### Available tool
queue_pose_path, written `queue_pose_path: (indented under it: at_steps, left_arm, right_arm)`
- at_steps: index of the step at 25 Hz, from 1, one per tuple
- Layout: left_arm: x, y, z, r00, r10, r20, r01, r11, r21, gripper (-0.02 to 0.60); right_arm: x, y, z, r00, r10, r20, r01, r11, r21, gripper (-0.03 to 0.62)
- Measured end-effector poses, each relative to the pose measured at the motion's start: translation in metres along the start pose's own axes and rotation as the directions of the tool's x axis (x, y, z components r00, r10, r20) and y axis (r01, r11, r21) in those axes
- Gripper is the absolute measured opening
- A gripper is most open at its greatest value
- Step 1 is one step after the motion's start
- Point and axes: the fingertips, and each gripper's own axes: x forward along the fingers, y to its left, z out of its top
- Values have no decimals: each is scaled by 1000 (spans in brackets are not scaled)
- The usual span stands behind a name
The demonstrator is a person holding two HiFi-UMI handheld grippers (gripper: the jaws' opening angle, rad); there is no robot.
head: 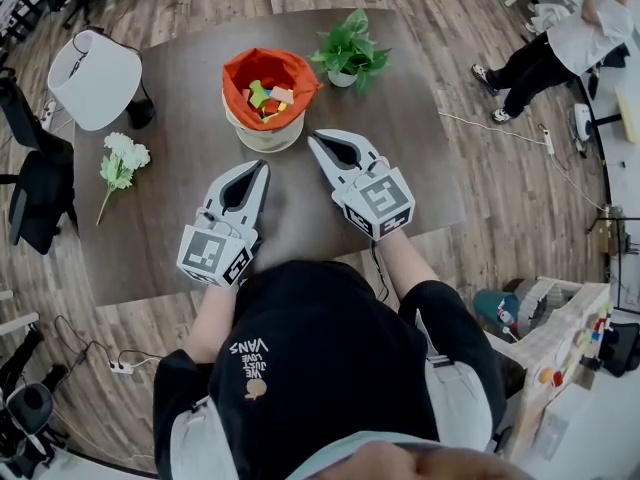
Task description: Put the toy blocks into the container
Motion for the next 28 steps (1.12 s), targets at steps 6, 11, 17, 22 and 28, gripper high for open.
queue_pose_path:
  at_steps: [6,11,17,22,28]
  left_arm:
    - [2,-3,-3,1000,4,-12,-4,1000,25,11]
    - [3,-7,-3,999,8,-33,-7,999,50,10]
    - [3,-6,-3,999,19,-35,-17,998,54,9]
    - [4,-4,-2,1000,24,-20,-23,999,25,11]
    - [6,-4,-1,1000,16,-11,-16,1000,12,11]
  right_arm:
    - [-10,4,-5,1000,-1,-1,1,1000,10,17]
    - [-13,8,-8,1000,7,-7,-7,1000,6,17]
    - [-14,9,-8,1000,13,-5,-13,1000,5,17]
    - [-15,8,-9,1000,10,-5,-10,1000,8,17]
    - [-17,5,-11,1000,2,-10,-2,1000,16,17]
